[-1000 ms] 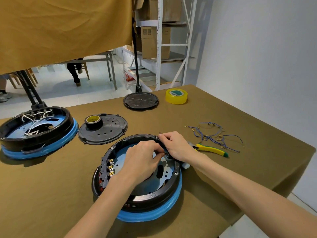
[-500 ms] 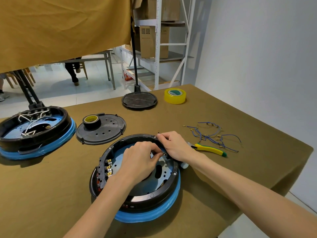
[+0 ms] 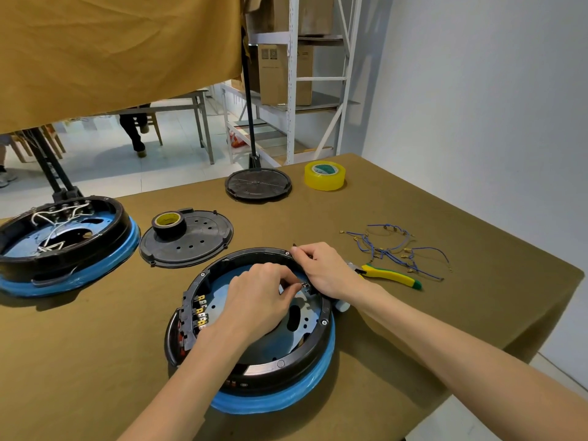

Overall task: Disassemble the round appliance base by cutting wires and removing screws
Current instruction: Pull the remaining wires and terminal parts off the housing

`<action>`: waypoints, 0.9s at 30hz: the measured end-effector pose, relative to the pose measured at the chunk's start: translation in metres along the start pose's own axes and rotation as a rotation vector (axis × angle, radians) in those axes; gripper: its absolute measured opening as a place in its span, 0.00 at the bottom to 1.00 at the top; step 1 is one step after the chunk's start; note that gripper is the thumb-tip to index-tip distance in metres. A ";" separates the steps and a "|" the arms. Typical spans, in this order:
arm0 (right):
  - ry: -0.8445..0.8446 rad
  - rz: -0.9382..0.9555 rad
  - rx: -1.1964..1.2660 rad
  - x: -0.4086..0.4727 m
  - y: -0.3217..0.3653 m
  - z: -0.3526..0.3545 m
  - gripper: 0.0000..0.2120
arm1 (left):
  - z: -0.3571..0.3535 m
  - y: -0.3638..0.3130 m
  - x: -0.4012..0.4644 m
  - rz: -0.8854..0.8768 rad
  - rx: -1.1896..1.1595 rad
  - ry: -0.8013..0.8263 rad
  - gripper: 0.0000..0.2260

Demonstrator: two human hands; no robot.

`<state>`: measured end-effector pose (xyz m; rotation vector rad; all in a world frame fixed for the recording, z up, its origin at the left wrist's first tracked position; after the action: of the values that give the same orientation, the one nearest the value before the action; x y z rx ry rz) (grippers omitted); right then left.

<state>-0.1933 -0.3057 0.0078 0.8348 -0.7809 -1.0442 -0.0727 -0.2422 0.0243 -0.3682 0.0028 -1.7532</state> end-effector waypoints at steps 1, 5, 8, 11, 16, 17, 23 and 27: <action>0.002 -0.002 0.000 0.000 0.000 0.000 0.24 | 0.000 -0.001 0.000 -0.010 0.010 -0.009 0.06; 0.002 -0.008 0.000 0.000 0.000 0.000 0.24 | 0.003 0.000 -0.001 0.000 0.018 -0.034 0.06; 0.003 -0.012 -0.002 -0.001 0.000 -0.001 0.23 | 0.001 0.001 -0.003 0.002 0.015 -0.022 0.06; -0.003 -0.019 -0.003 0.000 0.001 0.000 0.24 | 0.004 -0.001 -0.003 -0.006 0.032 -0.055 0.06; 0.000 -0.024 -0.024 -0.002 0.004 0.000 0.24 | 0.003 -0.001 -0.002 -0.014 0.043 -0.029 0.07; 0.001 -0.026 -0.023 -0.002 0.004 0.000 0.24 | 0.004 -0.002 -0.002 -0.024 0.049 -0.040 0.06; 0.008 -0.019 -0.015 -0.004 0.007 0.000 0.24 | 0.009 -0.005 -0.003 -0.057 0.044 -0.079 0.05; 0.014 -0.021 -0.011 -0.004 0.005 0.000 0.25 | 0.008 -0.002 -0.002 -0.035 0.019 -0.062 0.05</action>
<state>-0.1927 -0.3010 0.0121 0.8413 -0.7554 -1.0600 -0.0721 -0.2380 0.0319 -0.4110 -0.0650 -1.7743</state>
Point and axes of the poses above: each hand's wrist, its own x-axis towards the middle knuckle, its own z-axis out of the back of the hand, y = z × x, the point moved 8 cm from there along x, towards the middle knuckle, and after that the axes turned 13 degrees about x, right-handed, at the moved point
